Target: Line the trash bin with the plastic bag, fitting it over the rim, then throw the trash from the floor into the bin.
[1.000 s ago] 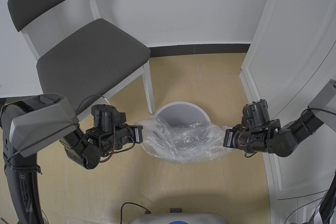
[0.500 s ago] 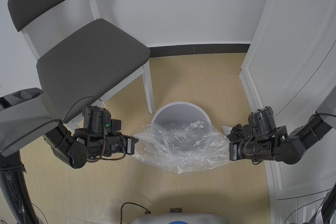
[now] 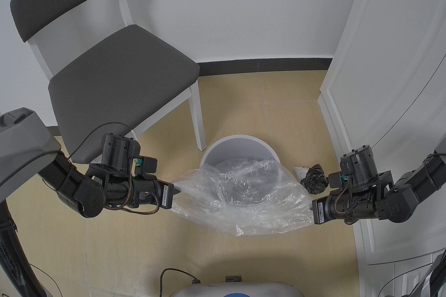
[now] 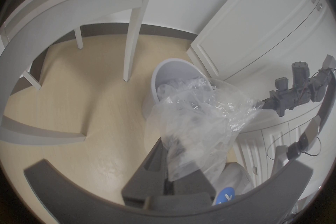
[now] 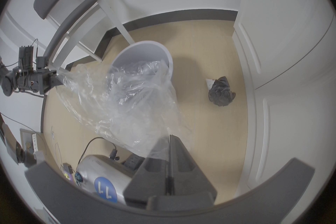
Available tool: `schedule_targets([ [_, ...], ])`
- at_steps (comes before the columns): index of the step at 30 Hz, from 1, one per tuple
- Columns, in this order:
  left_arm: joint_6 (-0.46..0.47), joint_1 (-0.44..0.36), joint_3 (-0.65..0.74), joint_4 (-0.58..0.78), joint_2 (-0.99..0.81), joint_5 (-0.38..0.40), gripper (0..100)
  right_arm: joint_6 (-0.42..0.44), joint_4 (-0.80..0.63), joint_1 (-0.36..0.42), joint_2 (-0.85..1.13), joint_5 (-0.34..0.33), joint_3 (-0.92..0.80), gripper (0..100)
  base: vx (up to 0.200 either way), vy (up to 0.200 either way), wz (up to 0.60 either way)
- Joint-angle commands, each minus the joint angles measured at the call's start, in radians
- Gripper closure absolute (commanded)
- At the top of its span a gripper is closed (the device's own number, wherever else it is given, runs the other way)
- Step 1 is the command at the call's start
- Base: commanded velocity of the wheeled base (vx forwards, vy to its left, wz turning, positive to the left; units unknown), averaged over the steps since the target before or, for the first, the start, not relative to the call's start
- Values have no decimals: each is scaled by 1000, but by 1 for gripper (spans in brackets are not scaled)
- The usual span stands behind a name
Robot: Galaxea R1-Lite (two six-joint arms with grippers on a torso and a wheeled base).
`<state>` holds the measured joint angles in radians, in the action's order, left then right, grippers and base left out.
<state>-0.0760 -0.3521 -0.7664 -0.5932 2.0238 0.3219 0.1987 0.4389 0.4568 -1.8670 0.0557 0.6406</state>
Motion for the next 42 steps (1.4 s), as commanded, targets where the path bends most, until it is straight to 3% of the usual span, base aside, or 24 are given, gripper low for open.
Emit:
schedule_targets([
  [1,8,2,-10,110,-83,60,100,-15,-132,0,72,-45,25,100,0,0,0],
  [11,70,-1,-10,171,-71,63,100,-36,-146,16,46,-53,16,100,0,0,0],
  [16,107,-13,-24,170,47,60,100,-36,-132,28,-63,-54,28,100,0,0,0],
  [23,101,-13,-68,159,128,52,100,-1,-128,25,-138,-42,77,100,0,0,0],
  [24,99,-11,-71,135,141,46,100,42,-115,26,-155,-39,97,100,0,0,0],
  [28,81,-13,-74,36,173,-40,100,111,-74,26,-179,-7,128,100,0,0,0],
  [29,59,-16,-74,-45,199,-106,100,139,-35,22,-193,29,140,100,0,0,0],
  [31,39,-19,-74,-139,227,-164,100,163,30,19,-202,55,143,100,0,0,0],
  [36,36,-19,-76,-286,269,-219,100,200,162,10,-227,75,139,100,0,0,0],
  [42,41,-19,-91,-318,296,-254,100,191,173,-17,-261,131,159,100,0,0,0],
])
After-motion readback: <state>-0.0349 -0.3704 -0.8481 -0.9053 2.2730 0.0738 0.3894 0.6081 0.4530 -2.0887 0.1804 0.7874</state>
